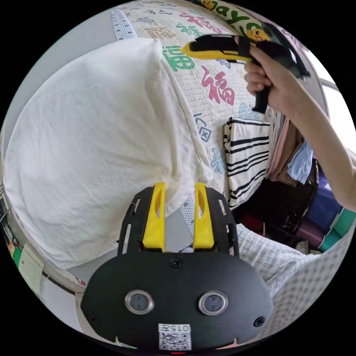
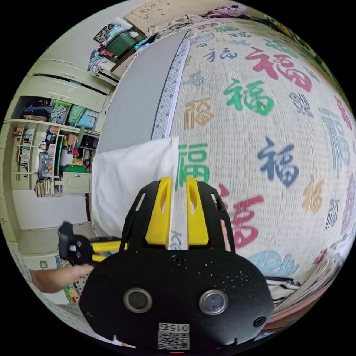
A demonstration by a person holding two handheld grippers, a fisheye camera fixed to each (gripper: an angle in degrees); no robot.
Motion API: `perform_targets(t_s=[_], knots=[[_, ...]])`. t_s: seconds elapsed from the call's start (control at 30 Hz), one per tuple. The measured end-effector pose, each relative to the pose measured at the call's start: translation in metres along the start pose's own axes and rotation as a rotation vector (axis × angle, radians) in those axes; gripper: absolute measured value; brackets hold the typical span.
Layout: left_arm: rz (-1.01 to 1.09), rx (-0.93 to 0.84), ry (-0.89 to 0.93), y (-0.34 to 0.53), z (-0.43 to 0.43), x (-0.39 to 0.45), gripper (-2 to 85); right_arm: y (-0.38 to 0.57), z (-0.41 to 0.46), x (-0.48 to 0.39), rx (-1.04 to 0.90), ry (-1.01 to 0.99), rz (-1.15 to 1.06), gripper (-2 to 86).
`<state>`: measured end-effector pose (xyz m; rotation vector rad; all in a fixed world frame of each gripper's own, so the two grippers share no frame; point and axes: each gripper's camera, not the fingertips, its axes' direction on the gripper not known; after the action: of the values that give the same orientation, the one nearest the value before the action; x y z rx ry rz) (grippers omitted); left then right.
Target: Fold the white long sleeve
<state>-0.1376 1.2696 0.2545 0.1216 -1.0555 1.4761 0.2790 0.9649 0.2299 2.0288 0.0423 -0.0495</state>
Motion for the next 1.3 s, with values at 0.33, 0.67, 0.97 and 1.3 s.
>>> perform_targets(t_s=[0.33, 0.67, 0.97, 1.3], knots=[[0.120, 0.229, -0.108, -0.138, -0.121, -0.015, 13.2, 0.132, 0.023, 0.025, -0.220, -0.142, 0.192, 8.6], [0.170, -0.068, -0.305, -0.251, -0.094, -0.013, 9.6, 0.147, 0.060, 0.014, -0.289, -0.183, 0.172, 6.1], [0.275, -0.031, -0.295, -0.256, -0.118, -0.022, 0.8, 0.180, 0.035, 0.025, -0.230, -0.201, 0.180, 0.5], [0.471, 0.303, 0.103, -0.225, -0.195, -0.034, 0.3, 0.228, -0.067, 0.032, -0.018, 0.036, 0.270, 0.1]])
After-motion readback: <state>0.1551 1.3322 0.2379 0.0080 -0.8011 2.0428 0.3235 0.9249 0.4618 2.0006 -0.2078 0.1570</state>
